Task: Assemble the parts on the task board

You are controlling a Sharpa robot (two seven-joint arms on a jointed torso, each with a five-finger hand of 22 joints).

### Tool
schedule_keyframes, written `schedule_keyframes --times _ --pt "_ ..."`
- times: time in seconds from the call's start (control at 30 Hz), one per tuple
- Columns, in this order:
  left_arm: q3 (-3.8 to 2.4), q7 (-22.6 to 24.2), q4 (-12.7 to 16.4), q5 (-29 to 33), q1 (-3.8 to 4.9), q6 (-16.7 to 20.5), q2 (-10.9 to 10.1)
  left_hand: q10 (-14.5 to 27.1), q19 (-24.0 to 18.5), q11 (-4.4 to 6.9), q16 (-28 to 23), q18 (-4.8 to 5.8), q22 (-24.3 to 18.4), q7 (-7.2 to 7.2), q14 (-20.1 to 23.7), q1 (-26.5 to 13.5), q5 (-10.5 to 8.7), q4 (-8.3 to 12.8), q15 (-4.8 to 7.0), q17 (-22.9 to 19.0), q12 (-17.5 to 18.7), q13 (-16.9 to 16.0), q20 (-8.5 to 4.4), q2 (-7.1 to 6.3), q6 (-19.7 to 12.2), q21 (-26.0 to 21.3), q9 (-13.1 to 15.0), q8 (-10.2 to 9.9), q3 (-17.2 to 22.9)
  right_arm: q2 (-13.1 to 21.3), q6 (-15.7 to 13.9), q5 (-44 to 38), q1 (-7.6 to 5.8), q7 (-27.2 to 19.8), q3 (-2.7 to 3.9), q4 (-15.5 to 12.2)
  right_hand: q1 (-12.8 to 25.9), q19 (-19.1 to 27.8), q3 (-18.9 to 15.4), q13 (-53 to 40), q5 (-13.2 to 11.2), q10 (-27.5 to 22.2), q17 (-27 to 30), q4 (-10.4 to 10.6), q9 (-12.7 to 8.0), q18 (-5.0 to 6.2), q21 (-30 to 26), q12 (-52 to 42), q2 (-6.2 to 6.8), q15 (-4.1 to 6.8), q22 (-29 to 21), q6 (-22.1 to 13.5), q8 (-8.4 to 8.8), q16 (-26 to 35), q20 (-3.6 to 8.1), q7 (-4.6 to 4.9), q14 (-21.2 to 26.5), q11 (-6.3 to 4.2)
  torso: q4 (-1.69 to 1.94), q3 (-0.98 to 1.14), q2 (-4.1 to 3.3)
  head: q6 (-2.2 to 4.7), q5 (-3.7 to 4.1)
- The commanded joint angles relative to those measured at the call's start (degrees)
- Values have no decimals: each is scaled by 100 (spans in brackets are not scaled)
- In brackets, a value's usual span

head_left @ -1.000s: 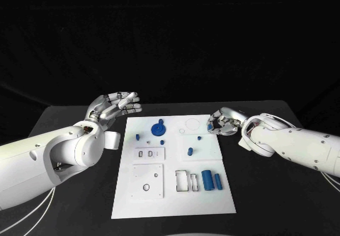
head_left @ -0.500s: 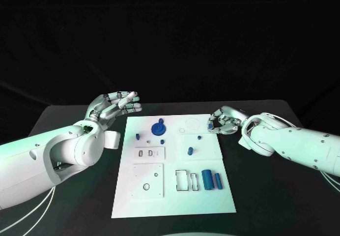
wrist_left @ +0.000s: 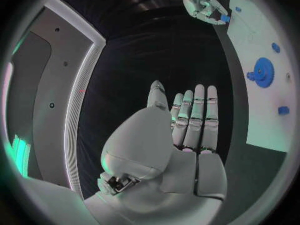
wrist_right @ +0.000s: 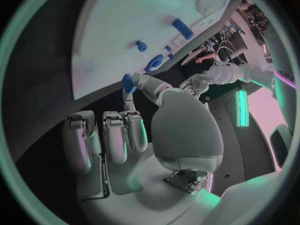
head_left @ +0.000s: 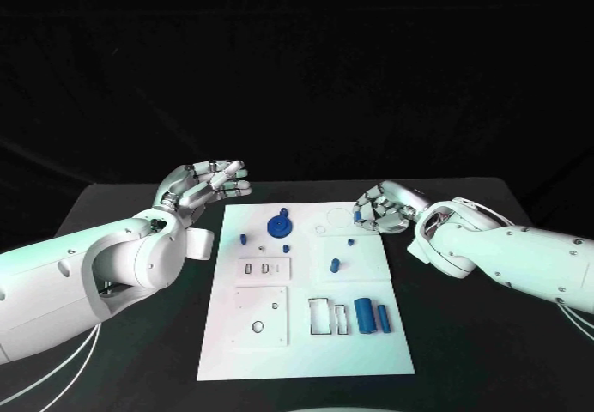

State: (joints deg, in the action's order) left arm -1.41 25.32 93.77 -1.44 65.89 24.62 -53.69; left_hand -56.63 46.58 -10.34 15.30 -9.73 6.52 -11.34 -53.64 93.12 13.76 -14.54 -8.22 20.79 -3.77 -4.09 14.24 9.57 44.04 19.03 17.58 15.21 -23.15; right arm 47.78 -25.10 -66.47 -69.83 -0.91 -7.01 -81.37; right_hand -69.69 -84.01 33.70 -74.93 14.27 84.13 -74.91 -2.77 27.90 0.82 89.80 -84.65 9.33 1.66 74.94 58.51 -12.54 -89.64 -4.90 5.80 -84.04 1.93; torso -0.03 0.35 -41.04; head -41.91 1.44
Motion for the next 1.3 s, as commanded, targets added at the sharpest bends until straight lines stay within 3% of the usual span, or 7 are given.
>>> schedule_keyframes --times 0.03,0.27,0.5,0.73,0.83,1.03,1.3 --pt "-4 38 -3 -18 3 -98 23 -17 -25 1 -31 -65 -5 -140 22 62 30 -11 10 5 -17 -7 8 1 31 -23 9 14 -37 -54 -205 -276 -74 701 6 -327 -17 -599 40 -922 32 110 -1509 -2 62 -82 20 11 -65 30 1506 15 -27 -36 44 19 -596 -38 -7 -16 32 -7 -54" --pt "-3 21 -39 -15 3 -113 63 -16 -25 1 -33 -65 -6 -142 23 58 24 -15 9 8 -15 -7 8 2 30 -23 10 13 -44 -402 -213 -561 -135 1311 4 -741 -24 -599 60 -906 41 97 -1509 -10 62 -82 20 27 -87 29 1506 -3 -19 -36 46 26 -596 -33 10 -37 59 -69 -221" --pt "-2 11 -54 -13 3 -122 94 -16 -25 1 -33 -65 -6 -142 23 58 24 -15 9 8 -15 -7 8 2 30 -23 10 13 -44 -972 -308 -862 -56 1797 -57 -821 -4 -595 63 -888 49 83 -1509 -4 66 -81 15 45 -94 27 1503 -1 -22 -36 47 30 -596 -29 20 -61 71 -129 -394" --pt "-2 3 -40 -13 3 -130 110 -16 -25 1 -33 -65 -6 -142 23 58 24 -15 9 8 -15 -7 8 2 30 -23 10 13 -44 -1373 -196 -1176 208 1963 -79 -785 62 -582 44 -871 48 72 -1509 14 72 -75 -2 62 -71 25 1492 -4 -24 -36 47 29 -596 -27 36 -62 60 -146 -425" --pt "-2 -1 -39 -13 4 -127 104 -16 -25 1 -33 -65 -6 -142 23 58 24 -15 9 8 -15 -7 8 2 30 -23 10 13 -44 -1507 -155 -1307 301 2005 -82 -772 72 -579 41 -868 43 70 -1509 16 73 -74 -6 65 -66 25 1489 -6 -23 -36 47 29 -596 -27 20 -60 64 -154 -466" --pt "-2 -5 -39 -13 4 -126 98 -16 -25 1 -33 -65 -6 -142 23 58 24 -15 9 8 -15 -7 8 2 30 -23 10 13 -44 -1646 -55 -1435 375 2061 -84 -761 83 -571 37 -864 40 67 -1509 17 73 -71 -16 69 -57 25 1482 -11 -21 -36 47 29 -596 -27 28 -58 60 -165 -493" --pt "-1 -11 -49 -13 4 -132 113 -16 -25 1 -33 -65 -6 -142 23 58 24 -15 9 8 -15 -7 8 2 30 -23 10 13 -44 -1831 7 -1513 462 2107 -97 -637 105 -566 30 -853 37 58 -1509 20 74 -69 -23 80 -43 25 1478 -14 -20 -36 47 29 -596 -27 4 -53 58 -180 -545"
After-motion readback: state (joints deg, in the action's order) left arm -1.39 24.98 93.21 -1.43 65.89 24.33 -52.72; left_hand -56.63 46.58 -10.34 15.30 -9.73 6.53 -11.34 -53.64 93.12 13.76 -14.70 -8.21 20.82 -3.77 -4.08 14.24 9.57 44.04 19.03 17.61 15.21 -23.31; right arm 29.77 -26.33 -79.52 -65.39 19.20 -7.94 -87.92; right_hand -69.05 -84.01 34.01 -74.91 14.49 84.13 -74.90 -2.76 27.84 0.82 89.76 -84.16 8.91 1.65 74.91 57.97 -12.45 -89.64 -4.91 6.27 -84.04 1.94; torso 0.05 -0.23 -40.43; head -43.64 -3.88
